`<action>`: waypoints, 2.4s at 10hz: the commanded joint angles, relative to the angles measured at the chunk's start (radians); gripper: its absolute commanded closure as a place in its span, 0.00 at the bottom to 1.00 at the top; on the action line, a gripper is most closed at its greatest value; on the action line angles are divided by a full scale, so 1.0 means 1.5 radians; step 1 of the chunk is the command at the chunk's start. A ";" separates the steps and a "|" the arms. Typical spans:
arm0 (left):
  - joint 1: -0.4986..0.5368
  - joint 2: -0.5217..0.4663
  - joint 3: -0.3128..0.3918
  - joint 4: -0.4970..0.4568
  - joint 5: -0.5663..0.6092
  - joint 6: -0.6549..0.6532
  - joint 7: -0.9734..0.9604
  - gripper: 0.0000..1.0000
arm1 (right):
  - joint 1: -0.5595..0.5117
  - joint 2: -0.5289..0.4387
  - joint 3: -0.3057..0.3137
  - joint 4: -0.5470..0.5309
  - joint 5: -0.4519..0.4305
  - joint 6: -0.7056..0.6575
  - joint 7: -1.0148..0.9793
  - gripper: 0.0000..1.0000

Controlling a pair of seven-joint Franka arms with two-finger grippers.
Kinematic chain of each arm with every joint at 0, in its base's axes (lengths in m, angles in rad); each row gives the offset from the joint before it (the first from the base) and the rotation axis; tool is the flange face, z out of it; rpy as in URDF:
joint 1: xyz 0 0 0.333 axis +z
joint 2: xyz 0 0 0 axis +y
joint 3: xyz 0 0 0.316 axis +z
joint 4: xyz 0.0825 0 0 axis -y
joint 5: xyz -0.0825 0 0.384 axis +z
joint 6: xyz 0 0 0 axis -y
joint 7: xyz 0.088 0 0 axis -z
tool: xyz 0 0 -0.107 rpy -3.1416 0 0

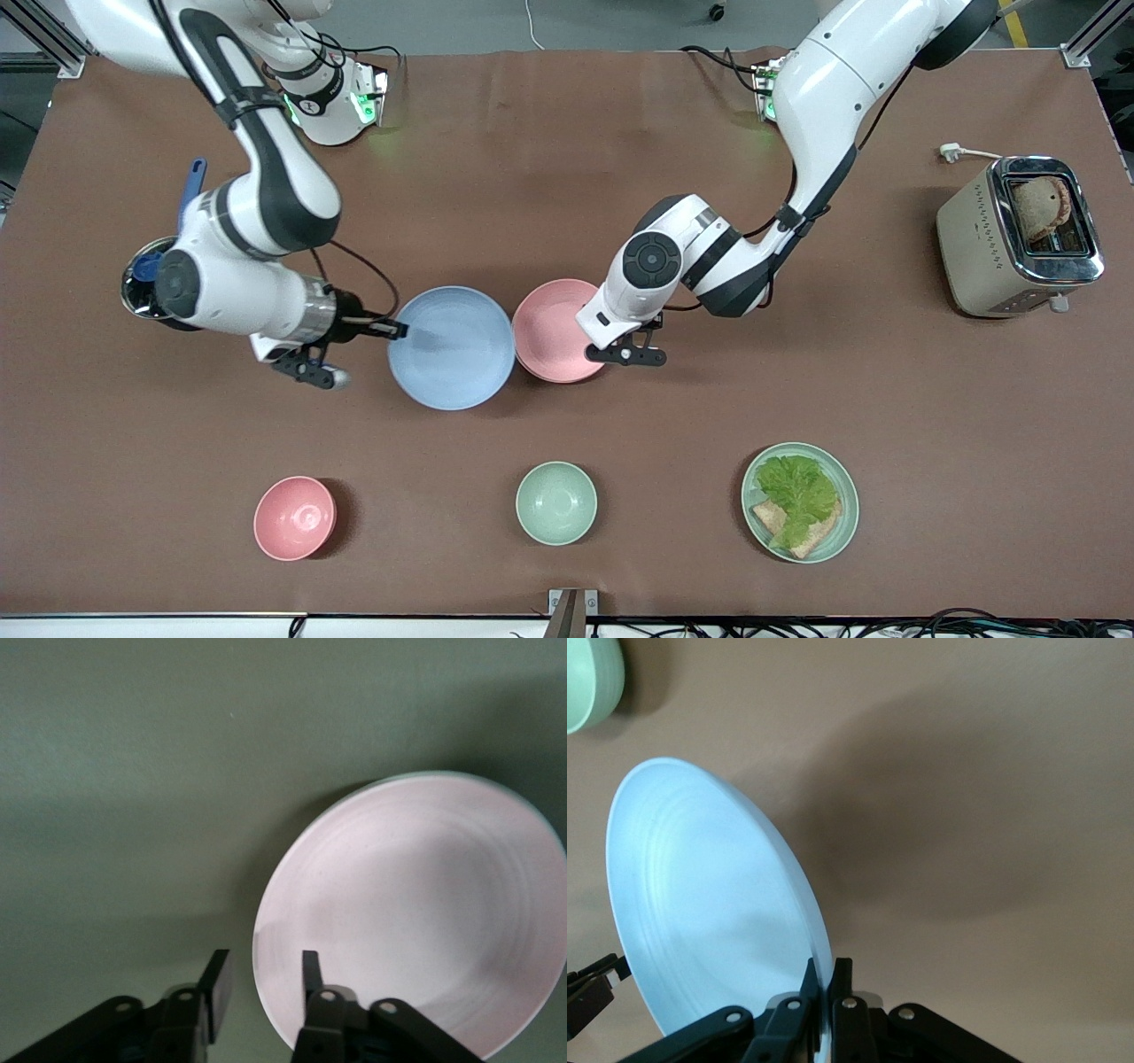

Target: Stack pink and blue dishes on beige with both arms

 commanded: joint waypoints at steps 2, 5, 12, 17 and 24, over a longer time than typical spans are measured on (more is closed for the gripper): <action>0.073 -0.098 0.005 0.007 0.013 -0.039 0.007 0.00 | -0.001 -0.008 0.089 -0.057 -0.009 0.112 0.097 0.99; 0.154 -0.206 0.004 0.054 0.013 -0.149 0.078 0.00 | 0.039 0.032 0.108 -0.085 -0.009 0.215 0.143 0.98; 0.332 -0.362 0.002 0.062 -0.097 -0.320 0.339 0.00 | 0.087 0.097 0.111 -0.142 -0.010 0.373 0.150 0.89; 0.348 -0.388 0.005 0.078 -0.106 -0.353 0.357 0.00 | 0.056 0.006 0.092 -0.154 -0.013 0.324 0.144 0.00; 0.202 -0.463 0.198 0.045 -0.121 -0.413 0.437 0.00 | 0.015 -0.249 -0.239 0.021 -0.280 -0.201 -0.138 0.00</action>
